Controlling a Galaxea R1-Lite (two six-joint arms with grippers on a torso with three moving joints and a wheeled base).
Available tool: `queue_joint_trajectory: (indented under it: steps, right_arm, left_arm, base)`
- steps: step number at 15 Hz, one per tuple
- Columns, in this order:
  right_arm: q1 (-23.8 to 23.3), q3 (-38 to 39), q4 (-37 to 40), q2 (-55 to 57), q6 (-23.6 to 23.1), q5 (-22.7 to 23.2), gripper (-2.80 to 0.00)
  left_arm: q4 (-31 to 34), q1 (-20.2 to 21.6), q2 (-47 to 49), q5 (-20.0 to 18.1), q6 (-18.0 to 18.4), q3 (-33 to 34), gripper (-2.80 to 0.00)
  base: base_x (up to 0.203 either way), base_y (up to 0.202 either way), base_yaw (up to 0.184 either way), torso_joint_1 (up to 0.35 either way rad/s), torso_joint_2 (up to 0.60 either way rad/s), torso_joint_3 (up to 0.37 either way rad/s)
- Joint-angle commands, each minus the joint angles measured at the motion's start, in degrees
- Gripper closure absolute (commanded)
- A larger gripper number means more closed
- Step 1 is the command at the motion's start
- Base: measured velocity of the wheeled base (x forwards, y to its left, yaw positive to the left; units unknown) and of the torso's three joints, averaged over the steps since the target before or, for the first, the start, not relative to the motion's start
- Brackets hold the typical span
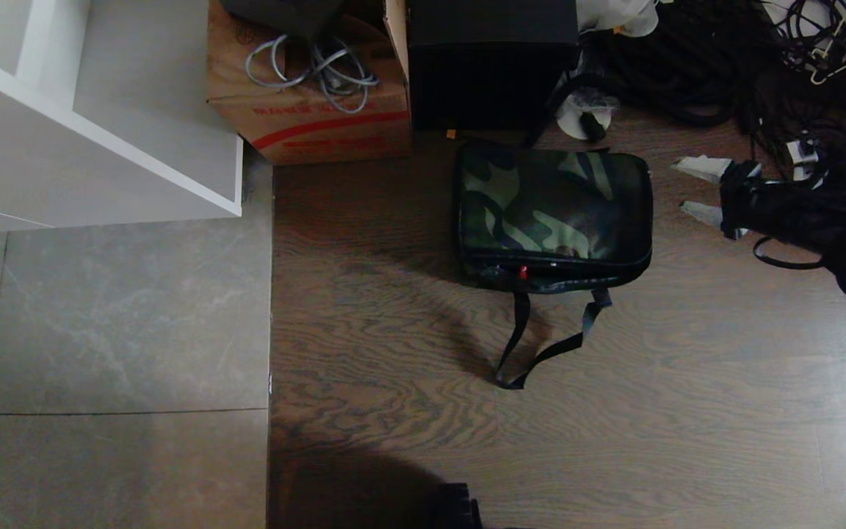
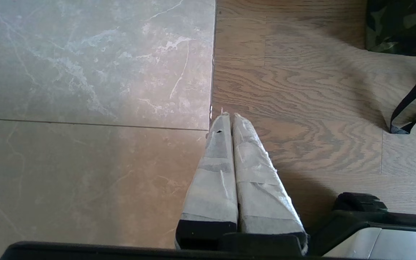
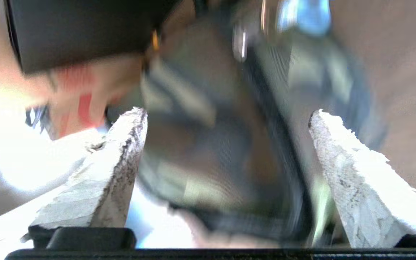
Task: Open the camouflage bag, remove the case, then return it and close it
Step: Open the top of the storage box
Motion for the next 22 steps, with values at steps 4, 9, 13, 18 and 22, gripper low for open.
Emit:
queue_joint_trajectory:
  steps: [4,9,13,18,22]
  right_arm:
    - [2.13,12.23,0.47,-7.56,4.02,2.67,-2.80]
    - [3.87,15.38,2.41,-5.96,4.30,2.31,-2.80]
    - [3.84,13.32,1.20,-2.72,4.14,0.00,-2.80]
    - [3.87,11.60,-1.05,0.06,4.57,-1.25,-2.80]
    - [4.34,10.85,-0.70,0.03,7.64,-1.14,-2.80]
  left_arm:
    - [-0.04,0.00,-0.02,0.03,-0.03,0.62,0.00]
    - [-0.04,-0.08,-0.02,0.03,-0.03,0.62,0.00]
    - [-0.04,0.00,-0.02,0.03,-0.03,0.62,0.00]
    - [-0.04,-0.08,-0.02,0.03,-0.03,0.62,0.00]
    - [-0.04,0.00,-0.02,0.03,-0.03,0.62,0.00]
  base:
    - [0.000,0.000,0.000,0.000,0.00,0.000]
    - [0.000,0.000,0.000,0.000,0.00,0.000]
    - [0.000,0.000,0.000,0.000,0.00,0.000]
    - [0.000,0.000,0.000,0.000,0.00,0.000]
    - [0.000,0.000,0.000,0.000,0.00,0.000]
